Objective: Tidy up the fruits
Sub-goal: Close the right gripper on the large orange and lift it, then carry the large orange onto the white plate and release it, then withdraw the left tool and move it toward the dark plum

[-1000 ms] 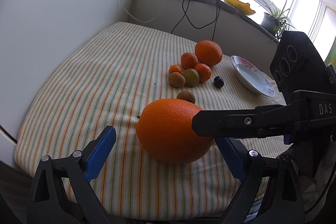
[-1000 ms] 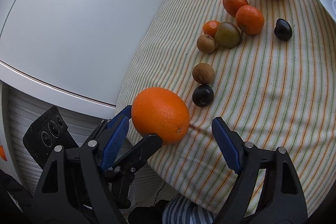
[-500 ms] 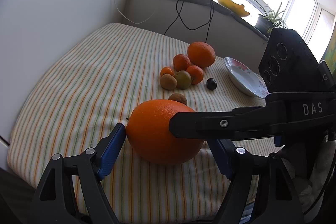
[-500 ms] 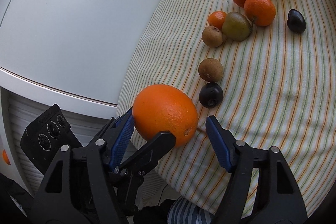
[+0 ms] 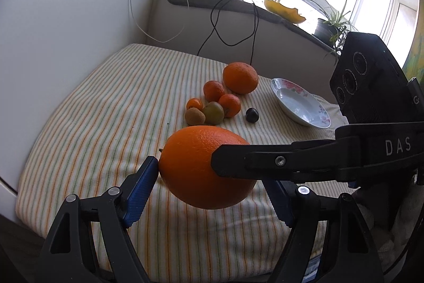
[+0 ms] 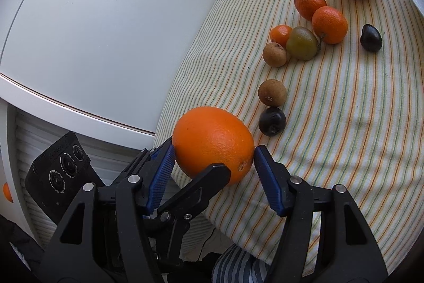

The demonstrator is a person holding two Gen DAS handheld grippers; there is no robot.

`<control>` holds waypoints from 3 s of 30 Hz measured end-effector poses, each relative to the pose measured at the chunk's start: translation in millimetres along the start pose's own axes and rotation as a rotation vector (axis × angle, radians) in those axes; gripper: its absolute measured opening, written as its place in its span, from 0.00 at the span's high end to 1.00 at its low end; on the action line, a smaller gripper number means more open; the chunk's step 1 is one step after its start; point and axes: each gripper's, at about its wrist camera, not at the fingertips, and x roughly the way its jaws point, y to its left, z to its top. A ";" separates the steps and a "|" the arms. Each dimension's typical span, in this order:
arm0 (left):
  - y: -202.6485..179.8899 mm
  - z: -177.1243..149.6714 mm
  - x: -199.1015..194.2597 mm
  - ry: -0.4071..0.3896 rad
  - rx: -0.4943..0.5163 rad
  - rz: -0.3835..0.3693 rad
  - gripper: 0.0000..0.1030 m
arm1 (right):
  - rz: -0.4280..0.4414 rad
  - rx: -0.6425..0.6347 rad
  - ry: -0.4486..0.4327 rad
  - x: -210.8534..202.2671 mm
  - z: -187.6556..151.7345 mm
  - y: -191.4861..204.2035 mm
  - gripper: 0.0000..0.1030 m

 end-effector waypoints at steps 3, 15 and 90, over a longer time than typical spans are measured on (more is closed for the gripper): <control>-11.4 5.7 1.6 -0.008 0.021 -0.014 0.24 | -0.004 -0.010 -0.023 -9.9 -2.3 -6.7 0.37; -74.9 29.7 26.9 -0.026 0.112 -0.089 0.24 | -0.034 0.005 -0.138 -77.1 1.3 -41.0 0.37; -158.3 86.4 112.8 -0.006 0.149 -0.175 0.24 | -0.378 0.005 -0.483 -250.6 52.6 -160.3 0.24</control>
